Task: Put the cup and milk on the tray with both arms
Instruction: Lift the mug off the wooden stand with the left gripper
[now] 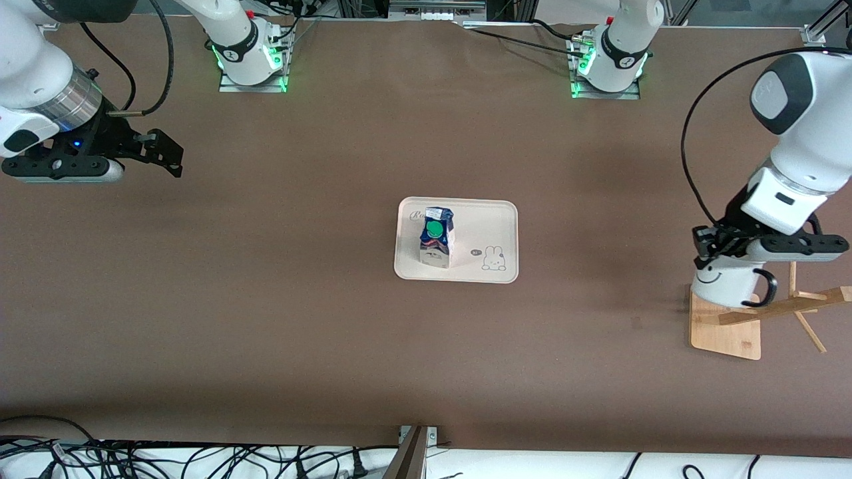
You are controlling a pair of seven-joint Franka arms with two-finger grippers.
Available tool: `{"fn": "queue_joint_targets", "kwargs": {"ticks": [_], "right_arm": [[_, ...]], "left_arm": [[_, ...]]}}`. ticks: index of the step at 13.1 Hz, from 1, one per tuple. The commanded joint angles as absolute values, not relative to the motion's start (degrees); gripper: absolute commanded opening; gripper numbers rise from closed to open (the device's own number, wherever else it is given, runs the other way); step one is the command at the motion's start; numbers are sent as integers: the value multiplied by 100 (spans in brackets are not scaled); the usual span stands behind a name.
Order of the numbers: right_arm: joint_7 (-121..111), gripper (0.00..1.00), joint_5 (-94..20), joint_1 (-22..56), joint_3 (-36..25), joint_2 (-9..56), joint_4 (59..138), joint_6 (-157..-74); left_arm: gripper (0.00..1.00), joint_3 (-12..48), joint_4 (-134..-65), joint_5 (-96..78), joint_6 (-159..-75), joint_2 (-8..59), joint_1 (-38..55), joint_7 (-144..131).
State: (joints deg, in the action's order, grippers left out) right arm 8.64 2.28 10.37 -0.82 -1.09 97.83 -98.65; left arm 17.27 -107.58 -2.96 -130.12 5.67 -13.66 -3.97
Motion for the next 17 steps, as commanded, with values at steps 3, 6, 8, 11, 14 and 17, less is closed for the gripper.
{"fn": "queue_joint_targets", "kwargs": {"ticks": [3, 6, 8, 11, 14, 17], "right_arm": [[870, 100, 114, 1002, -62, -97, 9686, -9852], [870, 100, 114, 1002, -62, -97, 9686, -9852], [870, 100, 123, 1002, -53, -97, 9686, -9844], [870, 100, 114, 1002, -53, -97, 9686, -9844], [870, 100, 114, 1002, -53, -97, 9686, -9844], [870, 100, 114, 1002, -53, -97, 9686, -9844]], "left_arm": [[0, 2188, -9373, 182, -10334, 606, -1249, -369], [0, 2241, -9044, 387, -9591, 686, -985, -352], [0, 2250, -9018, 343, -8802, 686, -801, -352], [0, 2259, -9026, 255, -8438, 825, -248, -378], [0, 2250, -8730, 61, -8455, 1781, 446, -439], [0, 2259, -8010, 26, -8499, 2923, 694, -1622]]}}
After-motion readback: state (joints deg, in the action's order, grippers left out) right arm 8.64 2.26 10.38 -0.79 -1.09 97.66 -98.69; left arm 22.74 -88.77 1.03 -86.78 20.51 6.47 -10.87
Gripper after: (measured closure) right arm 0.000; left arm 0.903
